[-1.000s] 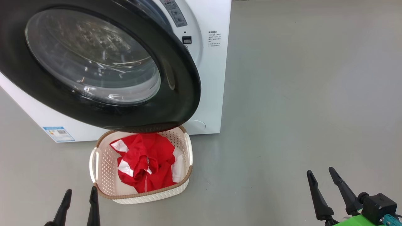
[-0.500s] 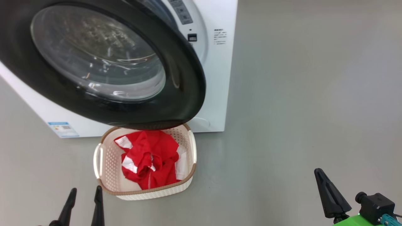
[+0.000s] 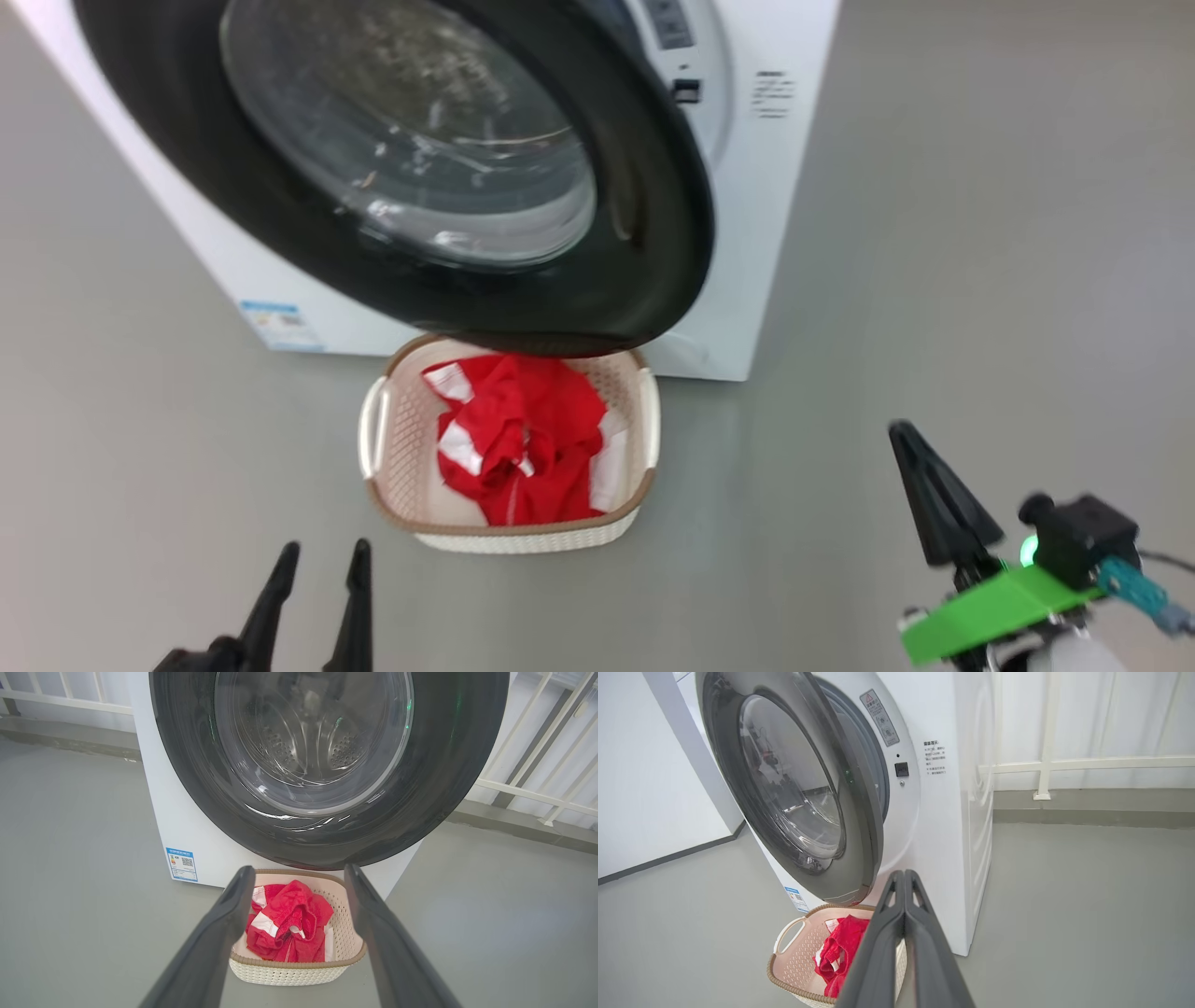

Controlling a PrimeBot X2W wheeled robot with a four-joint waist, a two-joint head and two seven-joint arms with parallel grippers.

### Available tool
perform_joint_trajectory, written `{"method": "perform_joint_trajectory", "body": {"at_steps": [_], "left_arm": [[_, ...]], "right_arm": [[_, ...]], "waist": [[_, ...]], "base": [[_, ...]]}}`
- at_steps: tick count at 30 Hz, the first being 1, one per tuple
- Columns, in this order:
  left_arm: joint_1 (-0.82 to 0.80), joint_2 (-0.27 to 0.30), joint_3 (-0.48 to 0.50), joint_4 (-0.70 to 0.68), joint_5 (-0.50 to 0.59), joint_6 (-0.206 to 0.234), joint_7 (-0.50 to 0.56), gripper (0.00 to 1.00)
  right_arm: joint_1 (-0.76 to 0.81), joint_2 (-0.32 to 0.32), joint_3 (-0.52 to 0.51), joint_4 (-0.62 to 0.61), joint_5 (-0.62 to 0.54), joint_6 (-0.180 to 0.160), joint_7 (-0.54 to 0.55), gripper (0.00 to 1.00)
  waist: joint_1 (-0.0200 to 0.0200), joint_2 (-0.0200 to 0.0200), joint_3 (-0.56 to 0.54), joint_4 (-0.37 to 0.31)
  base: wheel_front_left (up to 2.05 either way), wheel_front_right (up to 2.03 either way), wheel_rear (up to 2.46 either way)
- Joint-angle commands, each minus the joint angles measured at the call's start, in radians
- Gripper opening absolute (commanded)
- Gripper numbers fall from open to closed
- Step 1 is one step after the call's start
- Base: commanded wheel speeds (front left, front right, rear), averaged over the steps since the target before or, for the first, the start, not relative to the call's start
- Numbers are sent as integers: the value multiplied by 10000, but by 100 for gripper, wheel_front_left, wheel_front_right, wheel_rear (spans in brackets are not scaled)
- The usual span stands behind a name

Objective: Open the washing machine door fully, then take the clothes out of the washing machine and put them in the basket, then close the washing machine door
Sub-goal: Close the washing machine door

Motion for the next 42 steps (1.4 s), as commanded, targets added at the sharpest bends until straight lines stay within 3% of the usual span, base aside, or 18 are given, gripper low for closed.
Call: {"method": "perform_joint_trajectory", "body": {"at_steps": [1,19,42], "left_arm": [[-486,54,188,-219,-137,-52,-91,100],[-1457,53,-783,-544,-933,41,-91,100],[-2901,53,-1972,-1125,-1971,438,-91,100]], "right_arm": [[-560,-149,337,-259,45,75,-65,0],[-3729,-368,1608,15,218,75,-65,0],[-6701,-1147,1304,170,349,75,-65,0]], "waist": [[0,0,299,486],[0,0,1996,1611],[0,0,4534,2509]], "base": [[0,0,0],[0,0,0],[0,0,0]]}}
